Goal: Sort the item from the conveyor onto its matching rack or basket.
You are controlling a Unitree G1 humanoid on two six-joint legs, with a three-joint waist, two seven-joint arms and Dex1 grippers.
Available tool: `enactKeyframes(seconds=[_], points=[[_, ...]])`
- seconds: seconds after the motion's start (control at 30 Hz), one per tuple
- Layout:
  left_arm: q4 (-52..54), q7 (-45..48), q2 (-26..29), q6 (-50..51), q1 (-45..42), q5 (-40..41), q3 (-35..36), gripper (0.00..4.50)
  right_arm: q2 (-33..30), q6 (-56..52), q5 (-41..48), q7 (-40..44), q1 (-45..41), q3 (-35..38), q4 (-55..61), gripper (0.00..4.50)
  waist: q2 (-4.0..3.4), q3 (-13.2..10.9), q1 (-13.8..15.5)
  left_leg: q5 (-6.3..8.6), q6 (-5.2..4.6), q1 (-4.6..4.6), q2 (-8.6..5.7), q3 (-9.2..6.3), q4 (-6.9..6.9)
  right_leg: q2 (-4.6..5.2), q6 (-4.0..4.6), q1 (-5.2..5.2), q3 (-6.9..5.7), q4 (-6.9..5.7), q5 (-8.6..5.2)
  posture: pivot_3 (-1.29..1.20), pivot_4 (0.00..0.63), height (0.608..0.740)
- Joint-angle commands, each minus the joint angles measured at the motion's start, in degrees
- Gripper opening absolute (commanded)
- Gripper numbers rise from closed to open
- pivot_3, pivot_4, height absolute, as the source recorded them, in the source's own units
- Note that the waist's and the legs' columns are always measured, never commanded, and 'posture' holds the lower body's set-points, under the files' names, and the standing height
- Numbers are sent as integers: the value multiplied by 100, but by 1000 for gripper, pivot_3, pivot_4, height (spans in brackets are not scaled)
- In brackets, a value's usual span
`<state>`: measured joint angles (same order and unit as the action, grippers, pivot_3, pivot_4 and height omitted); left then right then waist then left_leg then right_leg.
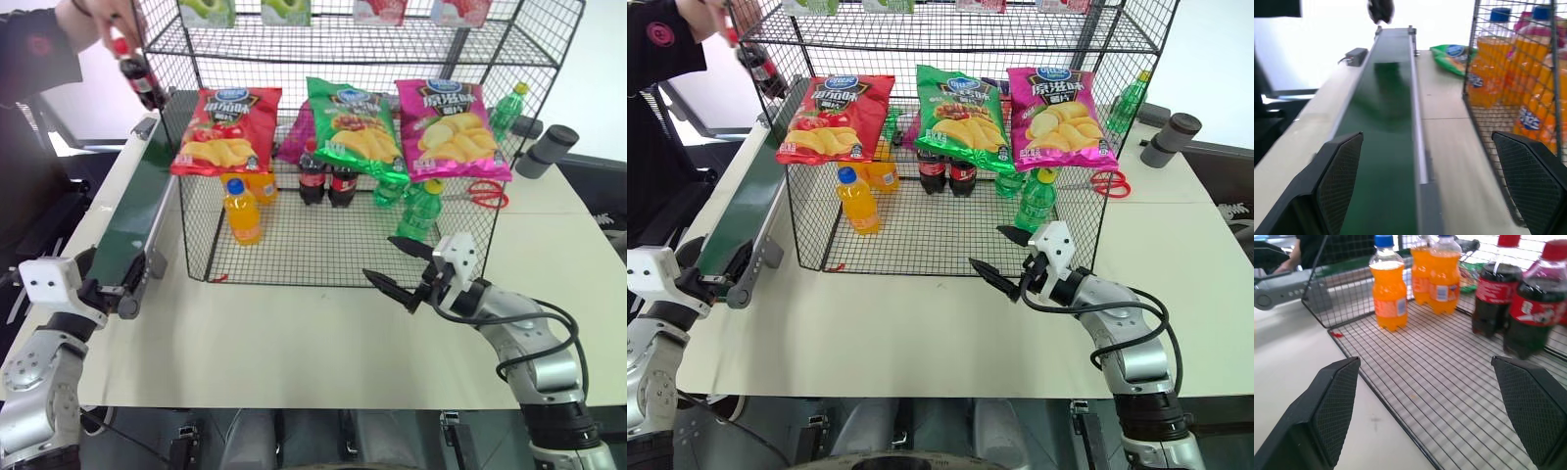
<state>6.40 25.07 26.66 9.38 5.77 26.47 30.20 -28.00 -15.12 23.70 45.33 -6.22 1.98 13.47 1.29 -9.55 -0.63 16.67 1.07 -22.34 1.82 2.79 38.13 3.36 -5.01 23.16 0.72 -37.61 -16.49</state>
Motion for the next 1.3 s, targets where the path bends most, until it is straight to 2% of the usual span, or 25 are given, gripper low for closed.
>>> enactKeyframes(seconds=[0.03, 0.27, 0.73, 0.93, 1.13, 1.3], points=[[-78, -203, -30, -157, -145, -63, 129, 4500, 98, 122, -21, -55, -76, -61, 150, 4462, 0, 0, -2, 0, 0, 0, 0, 0, 0, 1, 0, 0, 0, 0, 0, 0, 150, 740], [-303, -414, -158, -282, -449, -305, -117, 4500, 274, 176, -141, -157, -336, -236, -6, 4462, 2, 1, -17, 0, 0, 0, 0, 0, 1, 0, 0, 1, -1, -3, 0, 0, 150, 740], [-543, -903, -184, -112, -783, -264, 40, 4500, 450, 330, -150, 100, -551, -529, -155, 4462, 3, 2, -21, 0, 0, 0, 2, 0, 1, 0, 0, 3, -1, -5, 0, 0, 150, 740], [-516, -1730, -141, 143, -754, -694, 137, 4500, 626, 296, -207, 83, -598, -731, -135, 4462, 4, 2, -23, 0, 0, 0, 1, -1, 1, 2, 0, 4, -1, -6, 0, 0, 150, 740], [-334, -1096, -68, 111, -616, -315, 85, 4500, 782, 218, -207, 4, -789, -805, -206, 4462, 8, 5, -21, 0, 1, 0, 0, 0, 1, 6, 0, 4, -2, -7, 0, 0, 150, 740], [-451, -1129, -97, -123, -663, -607, -16, 4500, 851, 208, -233, -39, -851, -846, -243, 4462, 9, 5, -17, 0, 1, 0, 0, -1, 1, 11, 0, 5, -3, -6, 0, 0, 150, 740]])
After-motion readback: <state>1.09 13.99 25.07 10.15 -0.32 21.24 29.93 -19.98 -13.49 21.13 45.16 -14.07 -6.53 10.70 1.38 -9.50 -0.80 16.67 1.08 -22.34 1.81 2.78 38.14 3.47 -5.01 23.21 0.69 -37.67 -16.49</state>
